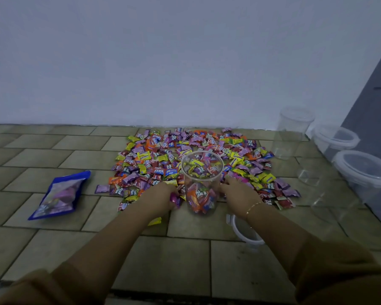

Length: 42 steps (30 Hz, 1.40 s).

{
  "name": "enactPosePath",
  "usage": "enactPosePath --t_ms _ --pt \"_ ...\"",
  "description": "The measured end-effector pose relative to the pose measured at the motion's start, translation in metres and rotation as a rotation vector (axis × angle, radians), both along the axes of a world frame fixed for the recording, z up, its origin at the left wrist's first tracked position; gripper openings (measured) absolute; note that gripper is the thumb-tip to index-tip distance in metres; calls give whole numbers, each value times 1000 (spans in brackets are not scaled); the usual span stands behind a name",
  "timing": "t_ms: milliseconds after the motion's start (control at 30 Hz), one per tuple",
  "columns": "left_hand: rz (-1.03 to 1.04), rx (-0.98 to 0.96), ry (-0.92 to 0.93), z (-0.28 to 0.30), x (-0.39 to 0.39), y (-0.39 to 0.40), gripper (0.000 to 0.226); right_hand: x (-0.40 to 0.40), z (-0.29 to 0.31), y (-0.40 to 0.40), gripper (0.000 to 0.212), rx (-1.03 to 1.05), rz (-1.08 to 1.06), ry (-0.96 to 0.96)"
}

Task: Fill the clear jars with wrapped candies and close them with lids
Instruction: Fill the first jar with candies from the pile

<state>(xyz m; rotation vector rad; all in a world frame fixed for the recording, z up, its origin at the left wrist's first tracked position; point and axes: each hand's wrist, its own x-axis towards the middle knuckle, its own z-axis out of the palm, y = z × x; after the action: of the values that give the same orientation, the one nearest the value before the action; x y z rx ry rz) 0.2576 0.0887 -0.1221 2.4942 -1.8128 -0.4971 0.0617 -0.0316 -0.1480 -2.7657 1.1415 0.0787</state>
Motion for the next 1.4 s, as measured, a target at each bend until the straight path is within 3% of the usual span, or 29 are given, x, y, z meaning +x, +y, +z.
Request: enactPosePath --t_ms 233,433,567,733,900,1167,1400 --pt "32 -39 49 0 6 4 50 -3 8 2 24 47 -105 -283" --pt "78 -147 149 5 13 5 31 -3 28 0 20 287 -320 -630" --pt "211 -387 374 28 14 6 27 -10 48 7 27 478 -405 -952" --pt "337 -711 659 67 12 10 30 -14 78 15 20 441 -403 -1138" --pt "279 -822 918 97 -4 8 26 -12 107 25 22 521 -396 -1388" --pt "151 -723 973 91 -26 -6 27 -5 114 35 25 573 -337 -1399" --pt "61 -683 800 80 -28 -7 18 1 115 42 20 641 -274 -1371"
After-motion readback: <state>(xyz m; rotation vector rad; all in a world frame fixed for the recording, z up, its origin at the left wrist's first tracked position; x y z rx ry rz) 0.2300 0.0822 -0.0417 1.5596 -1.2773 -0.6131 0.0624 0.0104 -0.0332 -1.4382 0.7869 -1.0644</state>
